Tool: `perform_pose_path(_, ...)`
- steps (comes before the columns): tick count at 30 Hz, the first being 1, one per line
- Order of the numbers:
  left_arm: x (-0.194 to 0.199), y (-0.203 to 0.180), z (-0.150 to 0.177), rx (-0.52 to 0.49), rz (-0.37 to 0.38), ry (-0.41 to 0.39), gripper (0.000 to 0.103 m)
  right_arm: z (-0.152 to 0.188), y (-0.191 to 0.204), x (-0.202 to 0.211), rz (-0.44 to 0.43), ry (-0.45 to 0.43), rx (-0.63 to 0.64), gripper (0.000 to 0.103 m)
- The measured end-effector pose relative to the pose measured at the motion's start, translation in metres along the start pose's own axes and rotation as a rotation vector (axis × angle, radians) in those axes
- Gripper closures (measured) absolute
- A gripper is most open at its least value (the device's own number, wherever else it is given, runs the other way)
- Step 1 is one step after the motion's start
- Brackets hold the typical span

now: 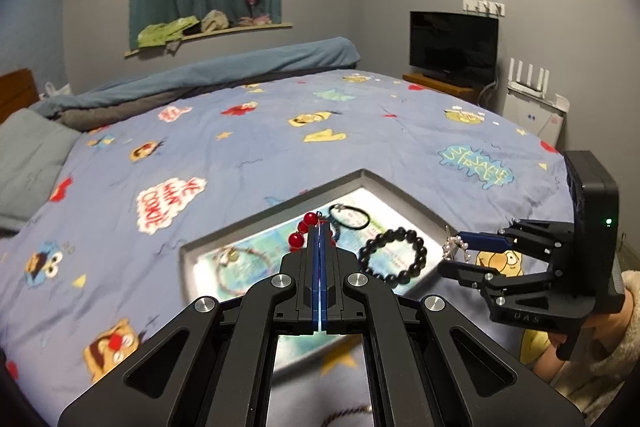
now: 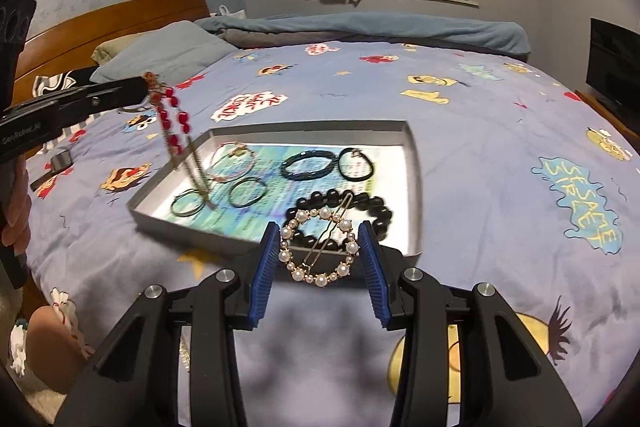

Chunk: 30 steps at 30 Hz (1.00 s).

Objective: Organize jewelry
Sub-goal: 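Carry the red-bead piece and pearl circle clip with both tools into the tray, then open both tools to drop the red-bead piece and pearl clip in the tray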

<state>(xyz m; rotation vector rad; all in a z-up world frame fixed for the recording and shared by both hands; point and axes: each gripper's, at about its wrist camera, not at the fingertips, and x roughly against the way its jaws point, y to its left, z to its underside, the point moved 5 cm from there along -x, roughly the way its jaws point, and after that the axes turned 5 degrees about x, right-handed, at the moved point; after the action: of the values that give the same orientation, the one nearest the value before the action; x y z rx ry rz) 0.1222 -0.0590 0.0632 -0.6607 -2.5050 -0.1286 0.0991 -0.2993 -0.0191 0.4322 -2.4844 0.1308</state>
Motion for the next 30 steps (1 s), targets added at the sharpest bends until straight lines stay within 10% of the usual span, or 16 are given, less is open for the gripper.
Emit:
perform_pose_path(9, -0.044, -0.017, 0.020, 0.031, 0.090, 0.095, 0.102, -0.022, -0.014, -0.025, 0.021, 0.022, 0.021, 0.062)
perform_pose_path(30, -0.068, 0.057, 0.092, 0.173, -0.031, 0.265, 0.102, -0.054, -0.037, -0.126, 0.072, 0.251, 0.057, 0.062)
